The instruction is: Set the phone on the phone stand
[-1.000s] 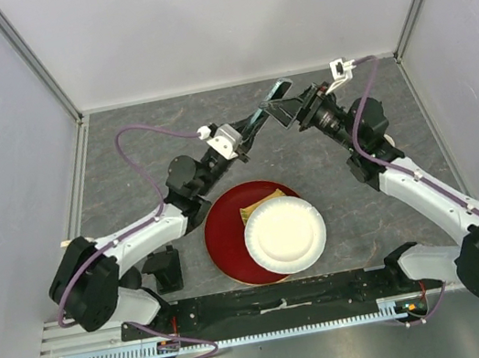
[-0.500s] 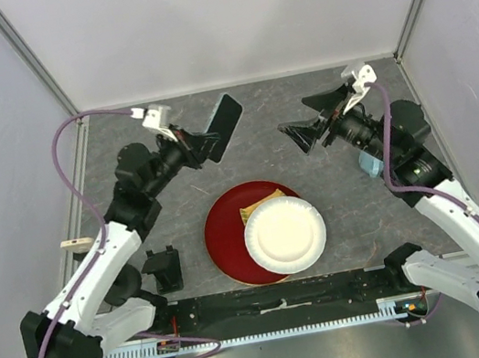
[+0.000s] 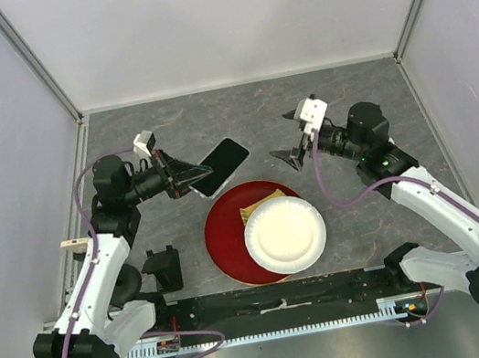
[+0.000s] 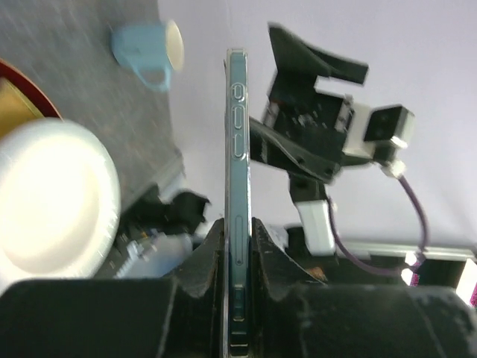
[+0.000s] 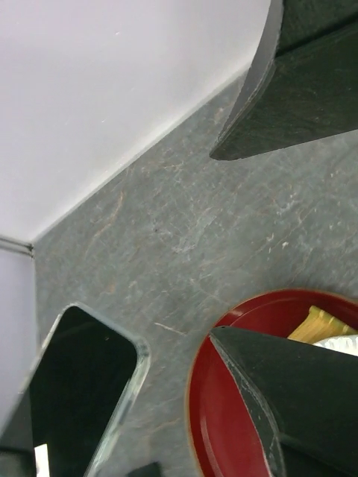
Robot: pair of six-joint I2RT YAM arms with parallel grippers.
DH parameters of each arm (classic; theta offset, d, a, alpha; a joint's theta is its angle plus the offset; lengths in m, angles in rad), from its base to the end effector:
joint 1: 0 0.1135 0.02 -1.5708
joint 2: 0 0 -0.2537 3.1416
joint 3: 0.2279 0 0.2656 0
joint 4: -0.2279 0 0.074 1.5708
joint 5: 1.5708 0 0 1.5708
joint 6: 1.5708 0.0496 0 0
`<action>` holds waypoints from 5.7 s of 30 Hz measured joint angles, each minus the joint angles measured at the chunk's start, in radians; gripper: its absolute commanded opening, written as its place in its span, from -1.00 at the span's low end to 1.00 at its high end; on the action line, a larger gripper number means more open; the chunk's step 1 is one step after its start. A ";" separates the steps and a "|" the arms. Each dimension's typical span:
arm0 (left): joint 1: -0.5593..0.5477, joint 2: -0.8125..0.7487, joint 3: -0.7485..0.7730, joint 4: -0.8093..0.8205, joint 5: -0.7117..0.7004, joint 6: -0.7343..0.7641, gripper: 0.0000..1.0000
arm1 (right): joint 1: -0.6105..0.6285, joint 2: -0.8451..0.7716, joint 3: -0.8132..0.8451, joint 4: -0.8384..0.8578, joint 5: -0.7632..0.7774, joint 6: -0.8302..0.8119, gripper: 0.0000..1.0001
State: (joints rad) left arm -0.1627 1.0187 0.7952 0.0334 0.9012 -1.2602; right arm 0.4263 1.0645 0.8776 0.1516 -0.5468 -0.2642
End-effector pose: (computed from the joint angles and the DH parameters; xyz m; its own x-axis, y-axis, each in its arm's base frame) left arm 0.2458 -0.0798 0.3109 -0.8761 -0.4551 -0.1591 0.0854 0.1782 -0.9803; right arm 0.2430 0.1387 0.3422 0.1848 -0.1611 -0.9695 -0.8061 0.5395 -0.2433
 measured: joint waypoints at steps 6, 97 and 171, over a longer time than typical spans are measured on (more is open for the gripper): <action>0.000 -0.033 -0.049 0.133 0.186 -0.158 -0.95 | 0.144 -0.034 -0.081 0.023 -0.036 -0.359 0.86; -0.240 -0.218 0.173 -0.263 -0.055 1.383 0.59 | 0.484 0.254 0.492 -0.842 0.290 -0.588 -1.00; -0.428 -0.450 -0.296 0.629 -0.485 0.661 -0.95 | 0.250 0.015 0.010 0.408 0.068 0.843 0.78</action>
State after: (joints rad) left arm -0.5903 0.5690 0.4995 0.6628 0.4160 -0.5995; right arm 0.6765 1.0794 0.8879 0.5594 -0.4793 0.5785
